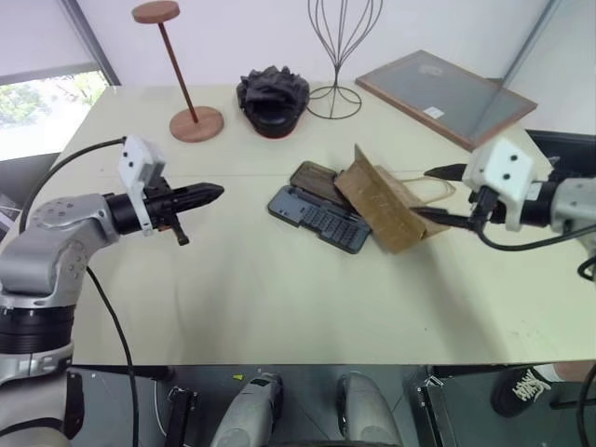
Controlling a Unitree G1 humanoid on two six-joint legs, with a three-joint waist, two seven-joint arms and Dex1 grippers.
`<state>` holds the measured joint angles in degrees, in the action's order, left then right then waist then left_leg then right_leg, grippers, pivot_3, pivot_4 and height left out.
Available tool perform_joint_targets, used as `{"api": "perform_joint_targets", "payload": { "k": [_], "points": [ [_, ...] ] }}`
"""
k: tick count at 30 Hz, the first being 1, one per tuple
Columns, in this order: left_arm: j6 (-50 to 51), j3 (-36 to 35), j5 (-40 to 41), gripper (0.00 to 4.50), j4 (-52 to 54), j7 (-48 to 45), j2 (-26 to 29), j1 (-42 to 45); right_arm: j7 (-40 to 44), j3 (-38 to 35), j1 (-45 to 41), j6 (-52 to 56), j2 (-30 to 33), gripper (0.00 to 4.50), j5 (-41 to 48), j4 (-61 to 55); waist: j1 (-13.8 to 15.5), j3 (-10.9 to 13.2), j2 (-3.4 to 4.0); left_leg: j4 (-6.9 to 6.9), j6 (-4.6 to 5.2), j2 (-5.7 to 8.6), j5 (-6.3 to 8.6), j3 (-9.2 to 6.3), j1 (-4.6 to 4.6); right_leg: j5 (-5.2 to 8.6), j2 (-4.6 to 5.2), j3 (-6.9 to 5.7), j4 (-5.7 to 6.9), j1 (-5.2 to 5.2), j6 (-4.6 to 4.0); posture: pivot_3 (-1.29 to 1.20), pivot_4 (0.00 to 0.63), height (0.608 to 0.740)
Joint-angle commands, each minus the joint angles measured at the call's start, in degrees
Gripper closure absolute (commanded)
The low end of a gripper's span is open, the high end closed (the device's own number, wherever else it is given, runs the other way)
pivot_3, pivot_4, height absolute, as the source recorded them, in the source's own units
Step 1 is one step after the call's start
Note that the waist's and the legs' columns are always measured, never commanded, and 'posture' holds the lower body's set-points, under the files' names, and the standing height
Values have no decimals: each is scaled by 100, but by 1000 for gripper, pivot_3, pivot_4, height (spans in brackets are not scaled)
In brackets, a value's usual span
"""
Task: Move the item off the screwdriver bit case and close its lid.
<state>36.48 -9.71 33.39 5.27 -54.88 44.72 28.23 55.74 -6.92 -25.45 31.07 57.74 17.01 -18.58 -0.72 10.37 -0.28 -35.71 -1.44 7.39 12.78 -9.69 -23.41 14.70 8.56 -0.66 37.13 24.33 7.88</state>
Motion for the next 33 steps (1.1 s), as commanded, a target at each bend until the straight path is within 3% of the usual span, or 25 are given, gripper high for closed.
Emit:
{"api": "perform_joint_targets", "payload": {
  "k": [1, 9, 17, 20, 26, 27, 33],
  "points": [
    [-211, 56, -117, 4500, -44, -6, -27, 233, -758, 23, -57, 454, -335, 61, -148, -358, 3, 0, -1, -2, 0, 0, 0, 0, 0, -1, -1, 1, 0, 0, 1, 0, 150, 734],
    [-363, 200, -268, 4500, -146, 19, -171, 299, -2115, 186, -170, 2359, -1242, 61, -124, -721, 7, -1, -2, -10, 0, 1, 0, 1, -1, -3, -2, 7, 1, 0, 2, 0, 150, 734],
    [-509, 332, -469, 4500, -179, -23, -268, 289, -3110, 379, 260, 2741, -1917, 61, -514, -451, 7, -2, -2, -14, 1, 4, 0, 3, -1, -6, -2, 10, 2, -1, 7, 0, 150, 734],
    [-539, 337, -495, 4500, -195, -14, -265, 280, -3227, 435, 375, 2758, -2012, 977, -565, -458, 0, -2, -2, -15, 1, 5, 0, 3, -1, -7, -2, 12, 3, -1, 9, 0, 150, 734],
    [-559, 330, -535, 4500, -188, 26, -290, 264, -3294, 445, 361, 2737, -1974, 4195, -646, -360, -8, -2, -1, -16, 2, 4, 1, 6, 0, -9, -4, 13, 4, 0, 9, 0, 150, 734],
    [-566, 330, -541, 4500, -173, 41, -304, 248, -3282, 434, 364, 2684, -1931, 4471, -666, -344, -4, -2, -1, -16, 2, 4, 1, 6, 0, -9, -4, 13, 4, -1, 10, 0, 150, 734],
    [-601, 344, -570, 4500, -149, 88, -362, 211, -3379, 115, 227, 2598, -1819, 4471, -738, -245, -6, -2, -1, -17, 2, 4, 1, 6, 0, -10, -4, 13, 4, -1, 12, 0, 150, 734]
  ]
}}
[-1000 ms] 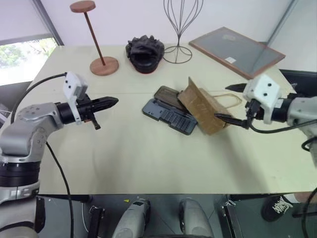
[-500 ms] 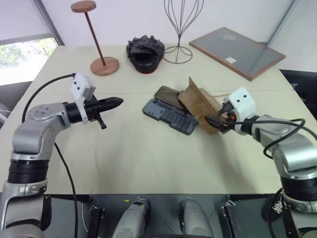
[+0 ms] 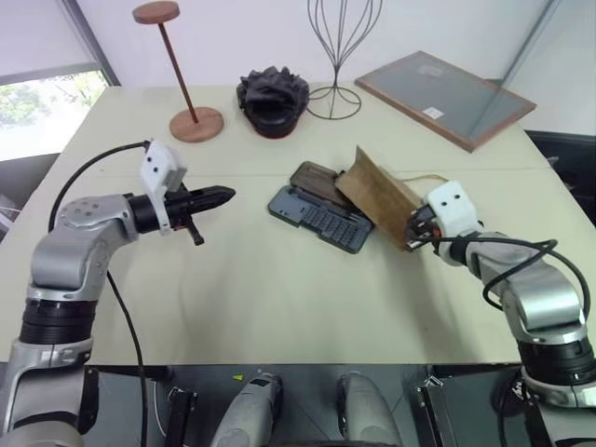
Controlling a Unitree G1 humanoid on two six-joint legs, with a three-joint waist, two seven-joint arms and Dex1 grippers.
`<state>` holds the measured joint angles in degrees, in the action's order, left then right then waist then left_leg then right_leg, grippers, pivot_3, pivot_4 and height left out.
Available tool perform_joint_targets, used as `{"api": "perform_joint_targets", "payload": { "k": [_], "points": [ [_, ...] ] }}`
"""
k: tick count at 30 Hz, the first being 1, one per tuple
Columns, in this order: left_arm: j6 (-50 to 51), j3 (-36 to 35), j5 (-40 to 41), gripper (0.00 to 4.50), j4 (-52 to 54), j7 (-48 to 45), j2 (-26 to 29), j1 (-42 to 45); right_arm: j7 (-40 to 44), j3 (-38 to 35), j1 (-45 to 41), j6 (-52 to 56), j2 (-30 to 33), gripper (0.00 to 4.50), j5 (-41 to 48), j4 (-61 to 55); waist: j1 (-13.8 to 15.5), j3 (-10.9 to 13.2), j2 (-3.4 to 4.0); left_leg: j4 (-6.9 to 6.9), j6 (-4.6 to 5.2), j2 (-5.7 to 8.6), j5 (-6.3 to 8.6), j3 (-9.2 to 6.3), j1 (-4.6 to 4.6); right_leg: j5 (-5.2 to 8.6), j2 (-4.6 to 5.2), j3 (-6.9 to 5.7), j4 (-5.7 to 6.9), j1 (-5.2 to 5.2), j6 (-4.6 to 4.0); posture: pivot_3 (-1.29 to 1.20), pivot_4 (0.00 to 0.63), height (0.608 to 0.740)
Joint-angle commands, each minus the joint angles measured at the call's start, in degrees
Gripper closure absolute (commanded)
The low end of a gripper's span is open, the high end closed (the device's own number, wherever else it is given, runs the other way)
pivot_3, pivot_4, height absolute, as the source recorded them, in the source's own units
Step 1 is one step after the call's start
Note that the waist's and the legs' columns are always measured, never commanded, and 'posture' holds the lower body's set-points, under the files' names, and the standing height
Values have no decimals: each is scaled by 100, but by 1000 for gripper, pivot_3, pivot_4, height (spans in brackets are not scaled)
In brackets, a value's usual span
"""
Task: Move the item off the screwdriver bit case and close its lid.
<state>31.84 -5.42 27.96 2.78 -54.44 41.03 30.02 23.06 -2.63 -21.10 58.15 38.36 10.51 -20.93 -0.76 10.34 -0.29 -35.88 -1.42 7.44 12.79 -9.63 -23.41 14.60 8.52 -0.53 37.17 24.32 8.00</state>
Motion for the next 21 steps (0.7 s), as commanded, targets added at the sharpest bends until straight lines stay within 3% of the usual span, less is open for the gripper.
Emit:
{"api": "perform_joint_targets", "payload": {
  "k": [1, 9, 15, 21],
  "points": [
    [-144, -77, -35, 4500, 93, 47, -8, 32, -175, -400, -259, -176, 140, 4471, -145, 46, -3, 0, 0, 0, 0, 0, 0, 0, 0, 0, 0, 0, 0, 0, 0, 0, 150, 734],
    [-209, 26, -114, 4500, 32, 69, -169, 76, -961, -1110, -681, -745, 450, 4471, -725, 1142, 5, 0, 0, -1, 0, 2, 0, 5, 0, -1, 1, 1, 0, 0, 1, 0, 150, 734],
    [-244, 44, -171, 4500, -22, 47, -219, 111, -1481, -1088, -628, -1095, 864, 4471, -1403, 1857, -10, 0, 0, -1, 0, 2, -1, 9, 0, -1, 2, 5, 1, 0, 1, 0, 150, 734],
    [-273, 84, -226, 4500, -34, 55, -265, 117, -1447, -1079, -409, -677, 527, 4471, -1336, 1947, -24, -2, 0, -1, 0, 0, 0, 13, 2, -1, 0, 8, 2, 0, 1, 0, 150, 734]
  ]
}}
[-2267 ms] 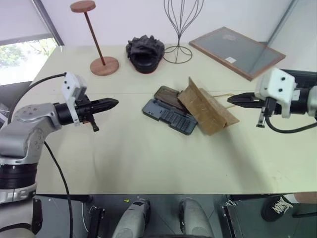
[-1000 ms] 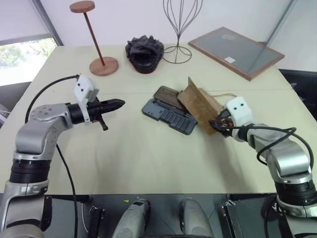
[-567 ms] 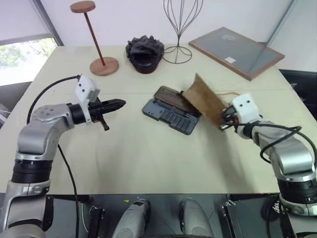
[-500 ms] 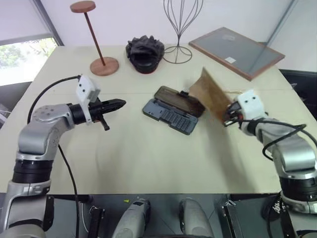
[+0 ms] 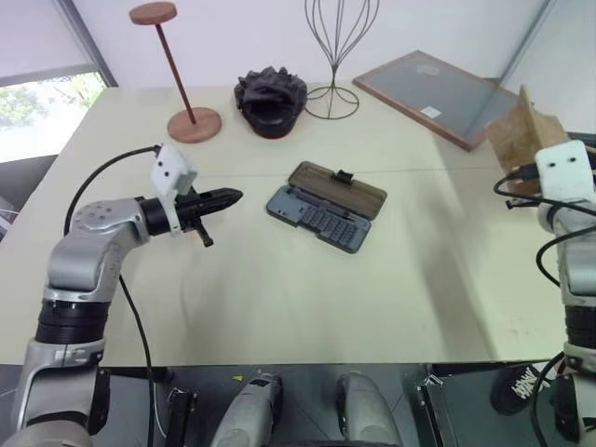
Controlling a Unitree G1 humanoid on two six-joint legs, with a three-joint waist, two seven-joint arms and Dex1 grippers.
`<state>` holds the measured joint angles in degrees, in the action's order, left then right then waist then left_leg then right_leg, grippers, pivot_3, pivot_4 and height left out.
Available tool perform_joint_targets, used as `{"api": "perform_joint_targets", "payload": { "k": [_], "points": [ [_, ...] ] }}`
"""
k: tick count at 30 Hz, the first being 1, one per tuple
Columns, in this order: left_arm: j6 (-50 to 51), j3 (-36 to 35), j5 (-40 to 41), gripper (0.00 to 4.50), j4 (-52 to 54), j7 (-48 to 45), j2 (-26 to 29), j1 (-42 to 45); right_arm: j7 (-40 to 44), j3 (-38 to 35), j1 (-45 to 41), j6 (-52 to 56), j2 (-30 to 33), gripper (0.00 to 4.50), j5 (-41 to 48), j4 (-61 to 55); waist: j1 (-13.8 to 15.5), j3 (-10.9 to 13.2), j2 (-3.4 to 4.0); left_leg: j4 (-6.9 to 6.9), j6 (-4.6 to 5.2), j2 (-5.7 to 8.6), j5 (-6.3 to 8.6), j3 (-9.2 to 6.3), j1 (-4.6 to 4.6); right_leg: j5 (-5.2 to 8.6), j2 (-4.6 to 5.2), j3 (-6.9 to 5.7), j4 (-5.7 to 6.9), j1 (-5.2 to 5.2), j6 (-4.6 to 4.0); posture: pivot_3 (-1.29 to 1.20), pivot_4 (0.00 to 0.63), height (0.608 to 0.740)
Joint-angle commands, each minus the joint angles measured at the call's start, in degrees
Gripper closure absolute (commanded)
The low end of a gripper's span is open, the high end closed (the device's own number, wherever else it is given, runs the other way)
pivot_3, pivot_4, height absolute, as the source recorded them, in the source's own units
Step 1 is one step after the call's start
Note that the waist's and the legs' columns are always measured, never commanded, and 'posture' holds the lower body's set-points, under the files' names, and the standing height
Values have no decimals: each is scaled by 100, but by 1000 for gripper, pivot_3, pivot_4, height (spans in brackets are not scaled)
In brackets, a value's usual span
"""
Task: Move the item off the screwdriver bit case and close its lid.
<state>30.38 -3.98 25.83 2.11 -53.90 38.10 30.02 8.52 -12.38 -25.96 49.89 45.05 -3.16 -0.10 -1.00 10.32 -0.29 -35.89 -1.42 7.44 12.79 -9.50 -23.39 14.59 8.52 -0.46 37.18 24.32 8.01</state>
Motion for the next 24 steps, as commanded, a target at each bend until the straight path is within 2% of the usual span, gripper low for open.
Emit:
{"api": "perform_joint_targets", "payload": {
  "k": [1, 6, 7, 9, 13, 16, 19, 24],
  "points": [
    [-130, -57, -24, 4500, 31, 1, 27, 119, 33, -87, 131, 251, -215, 4471, 54, -166, 1, 0, 0, 0, 0, 0, 0, 0, 0, 0, 0, 0, 0, 0, 0, 0, 150, 734],
    [-132, -59, -37, 4500, 39, 2, 42, 123, 75, -202, 284, 772, -572, 4471, 179, -363, 7, -1, 1, -2, 0, 2, 0, 2, 0, -2, 1, 3, 0, 0, 3, 0, 150, 734],
    [-126, -61, -34, 4500, 46, -2, 50, 122, 68, -232, 301, 829, -607, 4223, 193, -373, 9, -1, 1, -2, 0, 2, 0, 2, 0, -2, 1, 4, 0, 0, 4, 0, 150, 734],
    [-114, -57, -30, 4500, 53, -11, 64, 127, 33, -286, 317, 891, -638, 3605, 197, -381, 18, -1, 1, -2, 0, 2, 0, 1, 0, -2, 1, 4, 0, 0, 4, 0, 150, 734],
    [-102, -53, -25, 4500, 55, -34, 89, 128, 38, -371, 328, 871, -612, 1576, 191, -438, 20, -1, 1, -3, 0, 3, 0, 1, 0, -3, 1, 4, 0, 0, 5, 0, 150, 734],
    [-97, -18, -32, 4500, 34, -35, 60, 165, -197, -704, 200, 181, -636, 49, 155, -604, 12, -1, 1, -3, 0, 3, 0, 2, 0, -4, 1, 4, 0, 0, 6, 0, 150, 734],
    [-77, 14, -22, 4500, 57, -28, 27, 167, -563, -966, -219, -517, -679, 17, 114, -820, -10, 0, 4, -3, 0, 3, 0, 5, 0, -4, 2, 6, 1, 1, 7, 0, 150, 734],
    [-74, 17, -1, 4500, 84, -17, 5, 114, -702, -824, -986, -1321, -681, 17, 107, -758, -8, -1, 3, -2, -1, 0, -1, 7, 2, -6, -1, 9, 2, 2, 7, 0, 150, 734]
  ]
}}
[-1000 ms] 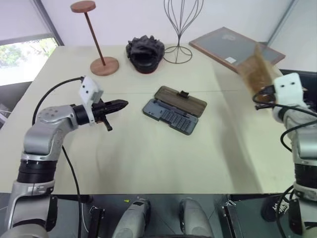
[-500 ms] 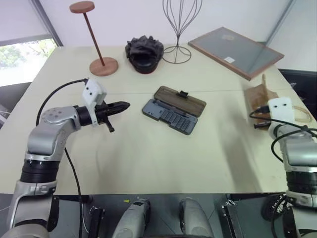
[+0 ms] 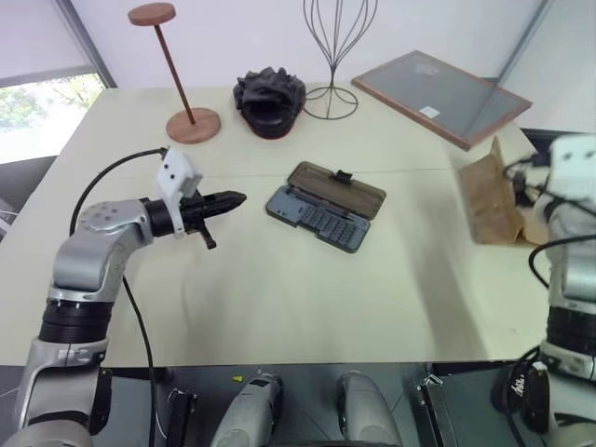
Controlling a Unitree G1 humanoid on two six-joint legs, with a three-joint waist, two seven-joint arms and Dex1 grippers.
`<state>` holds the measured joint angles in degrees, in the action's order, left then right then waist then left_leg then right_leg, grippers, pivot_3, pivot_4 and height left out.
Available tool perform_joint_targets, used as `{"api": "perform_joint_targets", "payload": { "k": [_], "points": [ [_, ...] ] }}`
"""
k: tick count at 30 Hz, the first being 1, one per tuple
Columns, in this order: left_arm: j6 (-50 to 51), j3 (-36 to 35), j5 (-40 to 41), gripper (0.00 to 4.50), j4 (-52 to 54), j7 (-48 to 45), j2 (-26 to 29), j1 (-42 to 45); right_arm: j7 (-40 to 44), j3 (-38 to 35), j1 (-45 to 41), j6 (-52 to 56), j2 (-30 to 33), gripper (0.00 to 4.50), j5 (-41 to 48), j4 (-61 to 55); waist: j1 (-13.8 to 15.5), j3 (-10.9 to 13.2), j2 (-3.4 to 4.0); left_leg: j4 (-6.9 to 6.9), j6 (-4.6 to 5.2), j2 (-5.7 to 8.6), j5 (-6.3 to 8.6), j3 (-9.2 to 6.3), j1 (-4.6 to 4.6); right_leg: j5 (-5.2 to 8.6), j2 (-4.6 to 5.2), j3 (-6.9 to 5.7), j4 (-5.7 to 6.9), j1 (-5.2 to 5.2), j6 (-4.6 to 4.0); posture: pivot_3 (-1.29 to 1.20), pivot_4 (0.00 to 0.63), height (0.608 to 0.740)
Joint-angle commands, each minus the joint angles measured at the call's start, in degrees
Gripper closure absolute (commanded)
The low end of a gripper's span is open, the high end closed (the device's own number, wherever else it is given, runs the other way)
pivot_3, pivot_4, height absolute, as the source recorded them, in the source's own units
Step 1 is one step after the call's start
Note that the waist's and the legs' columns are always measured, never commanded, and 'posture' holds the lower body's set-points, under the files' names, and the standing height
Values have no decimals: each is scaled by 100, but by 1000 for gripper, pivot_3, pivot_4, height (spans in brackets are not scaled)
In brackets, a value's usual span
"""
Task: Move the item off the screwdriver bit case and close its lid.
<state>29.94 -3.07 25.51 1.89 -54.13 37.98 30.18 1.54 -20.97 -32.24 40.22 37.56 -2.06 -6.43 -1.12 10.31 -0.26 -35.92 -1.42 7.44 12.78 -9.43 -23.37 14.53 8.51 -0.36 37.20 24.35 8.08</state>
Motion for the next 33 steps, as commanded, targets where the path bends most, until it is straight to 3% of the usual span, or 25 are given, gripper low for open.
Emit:
{"api": "perform_joint_targets", "payload": {
  "k": [1, 6, 14, 23, 33],
  "points": [
    [-32, -69, 30, 4500, 105, 14, 10, 94, 103, 135, -543, -354, 37, 17, 69, -24, 5, 0, -1, -2, 0, 1, 0, 1, -1, 0, 0, 0, -1, -1, 0, 0, 150, 734],
    [-51, -50, 17, 4500, 88, 43, -34, 115, 949, 824, -1206, 270, -274, 17, 489, 810, -7, 0, -2, -5, 2, 1, 1, 0, 0, -5, -1, 1, -1, -3, 0, 0, 150, 734],
    [15, -193, 51, 4500, 341, 155, 40, -105, 2093, 1891, -1987, 253, -991, 17, 702, 2490, -41, 1, -1, -3, -7, 2, -4, 0, -2, -7, 0, 2, -1, 0, -2, 0, 150, 734],
    [214, -479, 170, 4500, 859, 427, 196, -549, 1529, 1874, -2171, 973, -1694, 17, 683, 3217, -132, 1, -1, -2, -8, 4, -5, -7, -2, -9, 0, 4, 0, 1, 0, 0, 150, 734],
    [280, -522, 207, 4500, 1061, 631, 196, -723, 861, 1704, -1550, 2033, -2186, 17, 721, 2252, -136, -2, 2, -3, -2, 2, -1, -7, -1, -13, -4, 6, 7, 6, -5, 0, 150, 734]
  ]
}}
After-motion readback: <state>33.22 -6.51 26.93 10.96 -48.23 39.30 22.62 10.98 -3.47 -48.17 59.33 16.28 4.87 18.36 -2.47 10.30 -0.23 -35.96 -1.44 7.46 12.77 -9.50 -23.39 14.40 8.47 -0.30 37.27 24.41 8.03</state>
